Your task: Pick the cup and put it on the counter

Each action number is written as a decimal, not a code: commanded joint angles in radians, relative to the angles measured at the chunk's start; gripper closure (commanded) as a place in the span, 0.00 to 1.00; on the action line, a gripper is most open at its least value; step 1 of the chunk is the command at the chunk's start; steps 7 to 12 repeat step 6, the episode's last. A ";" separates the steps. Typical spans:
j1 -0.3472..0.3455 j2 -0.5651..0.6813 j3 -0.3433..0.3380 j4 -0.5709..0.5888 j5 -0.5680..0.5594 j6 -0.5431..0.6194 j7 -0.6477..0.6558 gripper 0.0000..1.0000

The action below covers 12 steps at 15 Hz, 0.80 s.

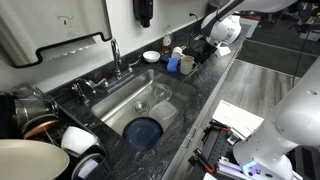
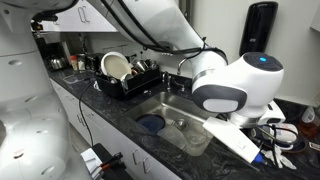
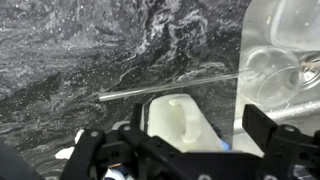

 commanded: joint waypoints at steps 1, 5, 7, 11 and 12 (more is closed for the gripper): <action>-0.069 -0.084 0.021 0.025 -0.096 -0.229 0.006 0.00; -0.090 -0.172 0.013 0.053 -0.267 -0.399 0.117 0.00; -0.090 -0.189 0.012 0.056 -0.287 -0.428 0.123 0.00; -0.090 -0.189 0.012 0.056 -0.287 -0.428 0.123 0.00; -0.090 -0.189 0.012 0.056 -0.287 -0.428 0.123 0.00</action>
